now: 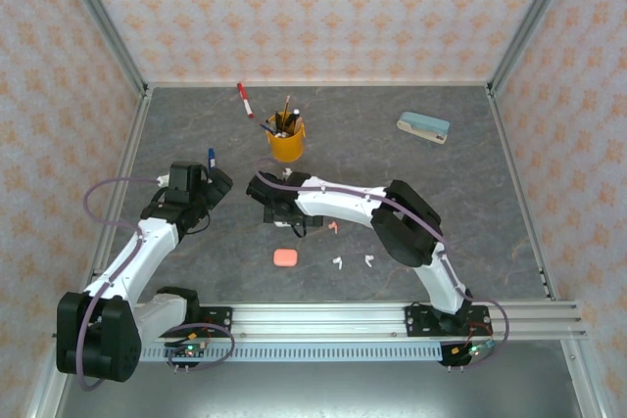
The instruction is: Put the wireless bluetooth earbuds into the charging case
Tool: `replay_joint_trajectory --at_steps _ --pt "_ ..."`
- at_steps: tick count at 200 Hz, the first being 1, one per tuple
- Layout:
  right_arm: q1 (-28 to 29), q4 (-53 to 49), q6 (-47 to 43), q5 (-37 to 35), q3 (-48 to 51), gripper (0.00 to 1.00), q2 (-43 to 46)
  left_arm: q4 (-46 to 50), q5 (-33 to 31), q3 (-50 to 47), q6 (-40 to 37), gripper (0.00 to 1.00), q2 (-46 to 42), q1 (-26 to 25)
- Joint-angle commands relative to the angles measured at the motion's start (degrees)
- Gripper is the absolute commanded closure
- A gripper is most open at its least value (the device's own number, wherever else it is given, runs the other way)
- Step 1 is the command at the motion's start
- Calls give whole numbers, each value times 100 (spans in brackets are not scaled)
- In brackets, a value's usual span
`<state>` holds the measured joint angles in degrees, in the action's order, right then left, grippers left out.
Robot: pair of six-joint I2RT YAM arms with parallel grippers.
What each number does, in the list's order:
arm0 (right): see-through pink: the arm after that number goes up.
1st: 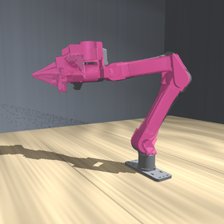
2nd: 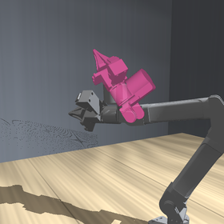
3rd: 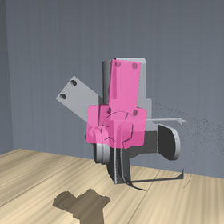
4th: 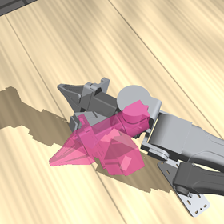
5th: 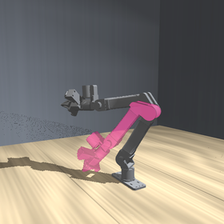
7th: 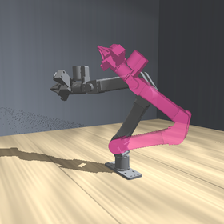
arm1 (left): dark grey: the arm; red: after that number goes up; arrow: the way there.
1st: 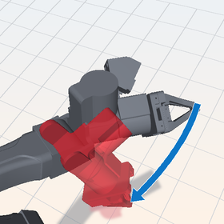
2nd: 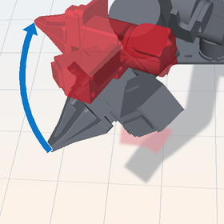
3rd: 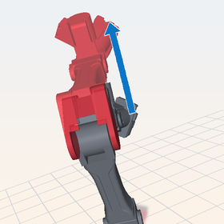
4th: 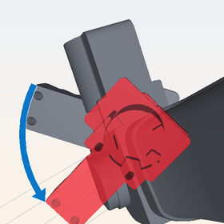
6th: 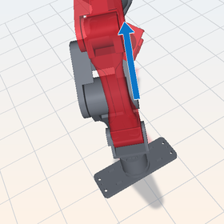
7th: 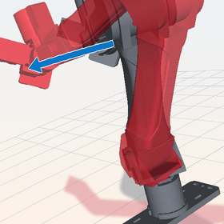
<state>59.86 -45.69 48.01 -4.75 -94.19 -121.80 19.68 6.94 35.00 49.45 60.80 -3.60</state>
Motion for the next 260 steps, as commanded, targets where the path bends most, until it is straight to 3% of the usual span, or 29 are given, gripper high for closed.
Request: replay_joint_trajectory --at_steps 1,85,260 --pt "22 -225 70 -22 -156 1 -97 -130 35 -37 -74 0 -33 61" --pt "39 -223 -99 141 -511 3 -496 -193 75 -101 -103 0 -6 61" --pt "75 -217 -134 203 -855 26 -959 -199 114 -196 -94 0 -87 61"
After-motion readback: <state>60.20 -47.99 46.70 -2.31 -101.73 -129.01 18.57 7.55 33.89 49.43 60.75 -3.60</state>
